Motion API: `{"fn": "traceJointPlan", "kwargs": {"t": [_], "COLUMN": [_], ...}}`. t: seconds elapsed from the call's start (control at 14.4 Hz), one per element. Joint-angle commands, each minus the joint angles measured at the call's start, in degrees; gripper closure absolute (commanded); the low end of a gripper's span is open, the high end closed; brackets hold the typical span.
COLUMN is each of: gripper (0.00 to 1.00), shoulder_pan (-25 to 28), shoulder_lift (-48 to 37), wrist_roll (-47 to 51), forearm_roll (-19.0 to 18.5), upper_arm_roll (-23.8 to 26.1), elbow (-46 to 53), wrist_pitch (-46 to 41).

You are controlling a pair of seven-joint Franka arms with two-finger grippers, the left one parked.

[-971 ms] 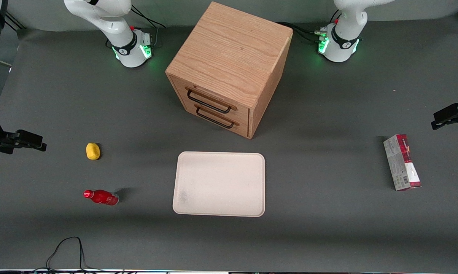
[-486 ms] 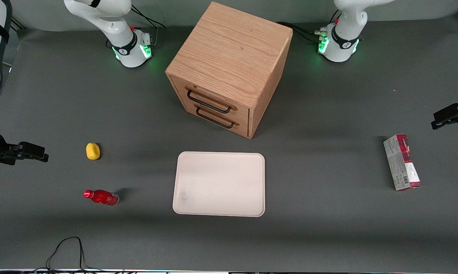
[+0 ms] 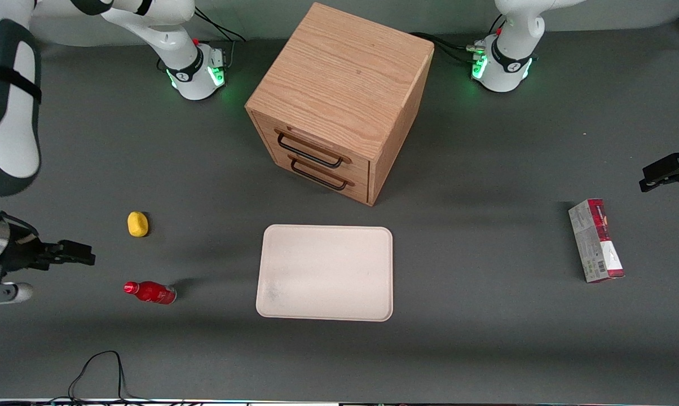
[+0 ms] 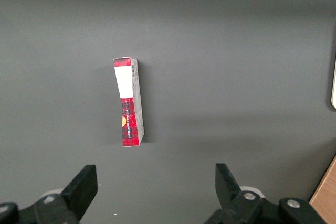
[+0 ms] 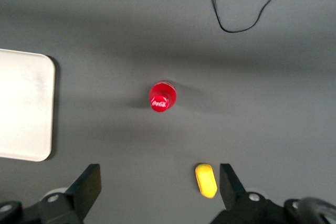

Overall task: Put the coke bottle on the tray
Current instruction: 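Move the right gripper down toward the red Coca-Cola bottle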

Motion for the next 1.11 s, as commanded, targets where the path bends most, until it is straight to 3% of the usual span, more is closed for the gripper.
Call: {"fn": "traceJointPlan", "kwargs": {"t": [0.0, 0.62, 1.04], "gripper": [0.00, 0.00, 0.00], "shoulder_pan": [0.5, 1.3, 1.3], "shoulder_lift": [5.1, 9.2, 10.8], "wrist_roll": [-0.6, -0.4, 0.6], "forearm_roll": [-0.1, 0.0, -0.4], "upper_arm_roll": [0.2, 0.1, 0.1], "elbow": [2.5, -5.8, -7.3], "wrist_pitch": [1.0, 15.4, 16.9]}}
